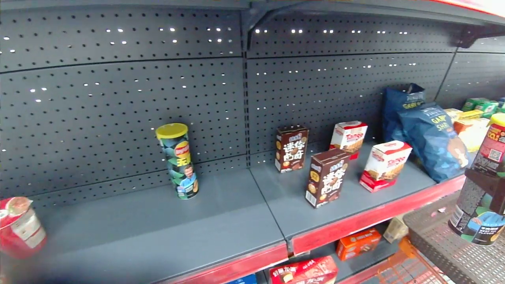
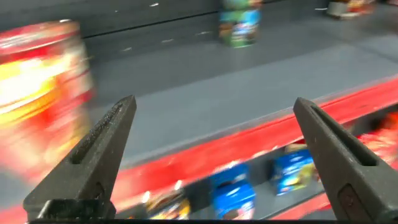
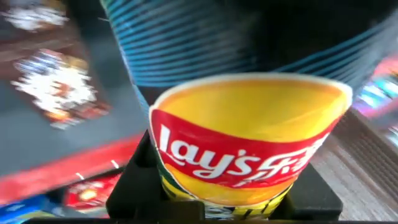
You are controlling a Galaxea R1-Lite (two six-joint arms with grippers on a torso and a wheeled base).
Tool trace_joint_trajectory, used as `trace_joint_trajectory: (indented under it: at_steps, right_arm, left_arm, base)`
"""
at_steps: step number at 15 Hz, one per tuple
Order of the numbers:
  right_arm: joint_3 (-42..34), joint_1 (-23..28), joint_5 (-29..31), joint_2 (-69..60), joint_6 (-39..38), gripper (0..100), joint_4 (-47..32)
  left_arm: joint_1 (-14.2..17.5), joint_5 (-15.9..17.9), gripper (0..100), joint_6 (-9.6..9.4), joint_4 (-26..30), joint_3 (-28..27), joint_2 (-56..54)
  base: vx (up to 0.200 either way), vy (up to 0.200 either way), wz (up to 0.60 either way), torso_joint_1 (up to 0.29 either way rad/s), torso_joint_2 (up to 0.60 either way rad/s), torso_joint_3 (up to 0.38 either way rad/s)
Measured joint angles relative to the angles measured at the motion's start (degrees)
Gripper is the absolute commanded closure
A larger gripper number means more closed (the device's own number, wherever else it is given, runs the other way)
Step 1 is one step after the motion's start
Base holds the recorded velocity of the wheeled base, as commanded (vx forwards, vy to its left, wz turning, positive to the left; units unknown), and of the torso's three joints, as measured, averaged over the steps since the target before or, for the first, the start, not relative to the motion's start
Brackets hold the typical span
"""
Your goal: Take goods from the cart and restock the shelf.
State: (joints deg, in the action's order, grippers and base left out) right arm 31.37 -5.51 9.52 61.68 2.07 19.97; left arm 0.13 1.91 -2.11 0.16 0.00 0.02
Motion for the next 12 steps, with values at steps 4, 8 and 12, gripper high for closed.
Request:
trace_joint_trajectory:
  at_steps: [4,8,12]
  right_arm:
    - [-0.2,0.8,0.0,-1.0,-0.4,100,0.3]
    - [-0.1,2.2,-4.8,-4.4,-0.8,100,0.3]
    - [-4.5,-1.1,-9.3,-9.5,-5.5,100,0.4]
  left_arm:
    - [0.0,0.0,0,-0.02,0.0,0.0,0.0]
    - [0.0,0.1,0,-0.38,0.0,0.0,0.0]
    - [0.0,0.0,0,0.26,0.0,0.0,0.0]
  base:
    - [0.0,0.0,0.0,0.0,0.0,0.0]
    - [0.0,0.0,0.0,0.0,0.0,0.0]
    - [0.0,0.0,0.0,0.0,0.0,0.0]
